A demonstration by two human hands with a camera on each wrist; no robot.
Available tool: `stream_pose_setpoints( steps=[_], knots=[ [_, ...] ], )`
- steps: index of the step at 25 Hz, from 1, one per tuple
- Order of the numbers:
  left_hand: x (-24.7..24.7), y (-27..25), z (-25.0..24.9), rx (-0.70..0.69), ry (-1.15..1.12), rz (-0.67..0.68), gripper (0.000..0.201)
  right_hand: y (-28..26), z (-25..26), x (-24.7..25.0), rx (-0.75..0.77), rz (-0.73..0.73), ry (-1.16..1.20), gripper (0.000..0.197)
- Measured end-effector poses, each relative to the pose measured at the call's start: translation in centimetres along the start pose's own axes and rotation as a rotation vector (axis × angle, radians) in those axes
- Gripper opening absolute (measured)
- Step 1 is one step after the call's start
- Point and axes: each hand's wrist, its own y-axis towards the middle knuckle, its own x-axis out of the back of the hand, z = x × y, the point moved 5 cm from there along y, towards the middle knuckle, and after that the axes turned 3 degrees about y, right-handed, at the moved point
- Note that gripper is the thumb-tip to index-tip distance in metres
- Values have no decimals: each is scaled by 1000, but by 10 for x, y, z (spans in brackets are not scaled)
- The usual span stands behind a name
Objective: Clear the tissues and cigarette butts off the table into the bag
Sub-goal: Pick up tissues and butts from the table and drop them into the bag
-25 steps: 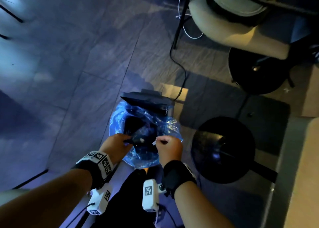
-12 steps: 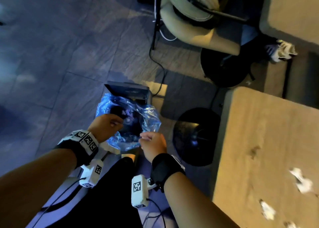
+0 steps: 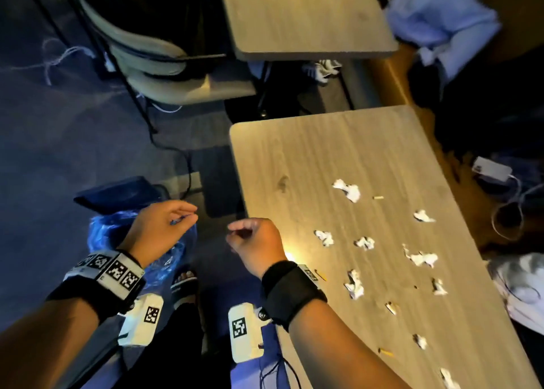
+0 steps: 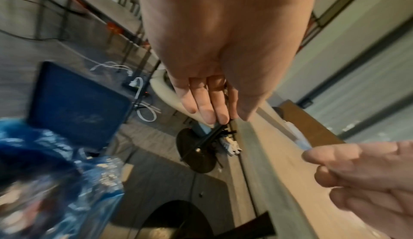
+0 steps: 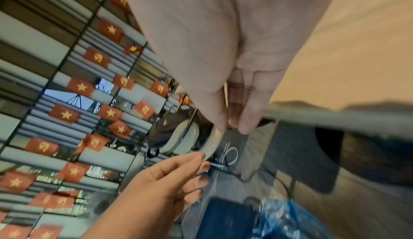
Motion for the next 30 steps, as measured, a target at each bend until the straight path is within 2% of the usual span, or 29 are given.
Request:
stream_pose_setpoints(
  steps=[3, 5, 8, 10, 15, 17, 21, 25, 28, 30],
  knots=[
    [-33, 0, -63, -119, 73, 85, 16, -37, -8, 79, 26, -130, -12, 22],
    [-64, -5, -99, -205, 133, 105, 23, -63, -30, 130, 19, -214, -108, 25],
    [-118, -16, -139, -310, 249, 99, 32, -96, -76, 189, -23, -348, -459, 18],
    [-153, -18, -157, -325, 310, 114, 37, -107, -102, 208, -26, -368, -620, 22],
    [-221, -14, -173, -237, 388, 140, 62, -102, -131, 213, 36, -273, -725, 27],
    [-233, -12, -170, -228, 405, 130, 63, -97, -131, 212, 73, -260, -782, 25],
    [-243, -7, -165, -267, 478, 84, 43, -93, -135, 213, 131, -262, -777, 17],
    [-250, -6, -167, -335, 563, 52, 25, -90, -138, 210, 96, -377, -648, 18],
    [-254, -3, -166, -363, 537, 39, 16, -78, -133, 216, 28, -196, -712, 29],
    [-253, 0, -163, -364, 513, 36, 16, -72, -130, 221, -14, -135, -727, 22]
  ],
)
